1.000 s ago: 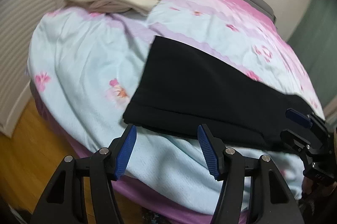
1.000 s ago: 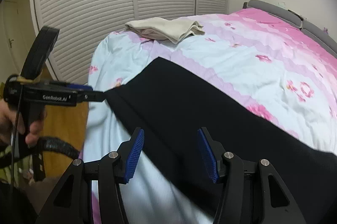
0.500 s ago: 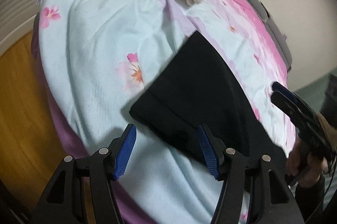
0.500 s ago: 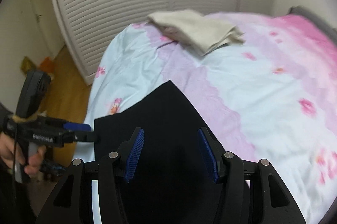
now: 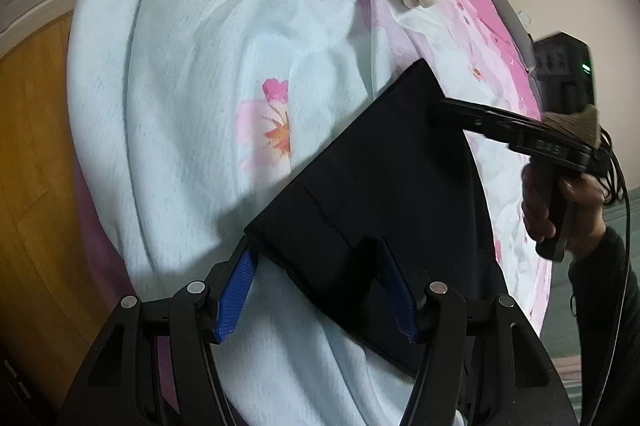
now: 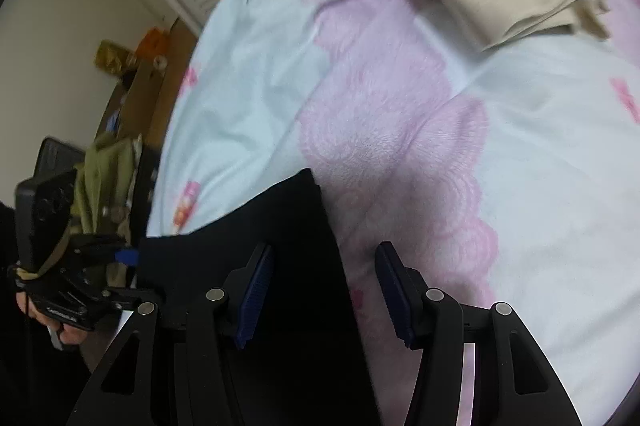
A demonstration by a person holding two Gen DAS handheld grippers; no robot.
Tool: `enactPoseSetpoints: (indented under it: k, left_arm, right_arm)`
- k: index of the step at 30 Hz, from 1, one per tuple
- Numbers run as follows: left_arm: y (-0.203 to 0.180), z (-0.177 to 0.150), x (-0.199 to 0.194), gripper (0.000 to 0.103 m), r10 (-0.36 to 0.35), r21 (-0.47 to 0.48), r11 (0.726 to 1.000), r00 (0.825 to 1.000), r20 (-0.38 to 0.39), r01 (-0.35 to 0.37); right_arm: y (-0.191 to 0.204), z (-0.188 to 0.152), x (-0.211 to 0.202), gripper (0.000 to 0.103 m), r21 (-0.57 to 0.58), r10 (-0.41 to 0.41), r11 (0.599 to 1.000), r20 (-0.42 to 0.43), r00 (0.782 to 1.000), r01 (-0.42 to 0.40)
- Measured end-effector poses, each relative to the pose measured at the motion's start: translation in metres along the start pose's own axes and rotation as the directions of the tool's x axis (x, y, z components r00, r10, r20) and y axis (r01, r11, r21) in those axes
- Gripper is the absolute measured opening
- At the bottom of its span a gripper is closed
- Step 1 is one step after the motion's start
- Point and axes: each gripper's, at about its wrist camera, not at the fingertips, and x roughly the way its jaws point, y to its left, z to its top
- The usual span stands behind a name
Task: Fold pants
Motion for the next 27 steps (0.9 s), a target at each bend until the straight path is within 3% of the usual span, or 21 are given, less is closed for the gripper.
enactPoseSetpoints:
  k: [3, 4, 5, 8, 12, 18, 22, 27]
  left_arm:
    - [-0.004, -0.001, -0.001, 0.049, 0.013, 0.021, 1.000, 1.000, 0.022, -0.014]
    - [-0.005, -0.002, 0.000, 0.044, 0.016, 0.027, 1.000, 1.000, 0.025, -0.016]
    - [-0.005, -0.002, -0.001, 0.041, 0.017, 0.032, 0.999, 0.999, 0.028, -0.018]
    - [-0.005, -0.002, -0.003, 0.028, 0.018, 0.037, 0.999, 0.999, 0.035, -0.019]
    - [-0.012, -0.004, -0.016, 0.016, 0.004, 0.078, 0.997, 0.998, 0.070, -0.010]
    - [-0.037, -0.010, -0.053, 0.014, -0.018, 0.166, 0.986, 0.986, 0.165, -0.009]
    - [-0.057, -0.019, -0.076, 0.014, -0.043, 0.224, 0.974, 0.975, 0.219, -0.008]
    - [-0.093, -0.041, -0.102, 0.013, -0.073, 0.341, 0.939, 0.950, 0.304, -0.037]
  right_arm:
    - [-0.011, 0.003, 0.008, 0.056, 0.037, 0.095, 0.995, -0.011, 0.995, -0.094]
    - [-0.014, 0.002, 0.009, 0.047, 0.062, 0.147, 0.987, -0.003, 0.989, -0.147]
    - [-0.014, 0.001, 0.011, 0.022, 0.068, 0.186, 0.980, -0.008, 0.983, -0.185]
    - [-0.004, -0.005, 0.012, 0.010, 0.044, 0.202, 0.979, -0.028, 0.979, -0.201]
    - [0.015, -0.007, -0.010, 0.007, -0.012, 0.171, 0.985, 0.030, 0.985, -0.171]
    - [0.046, -0.014, -0.066, 0.006, -0.111, 0.121, 0.988, 0.141, 0.983, -0.105]
    - [0.062, -0.033, -0.112, 0.006, -0.148, 0.076, 0.988, 0.237, 0.969, -0.042]
    - [0.078, -0.065, -0.165, 0.006, -0.170, 0.034, 0.985, 0.341, 0.940, 0.026]
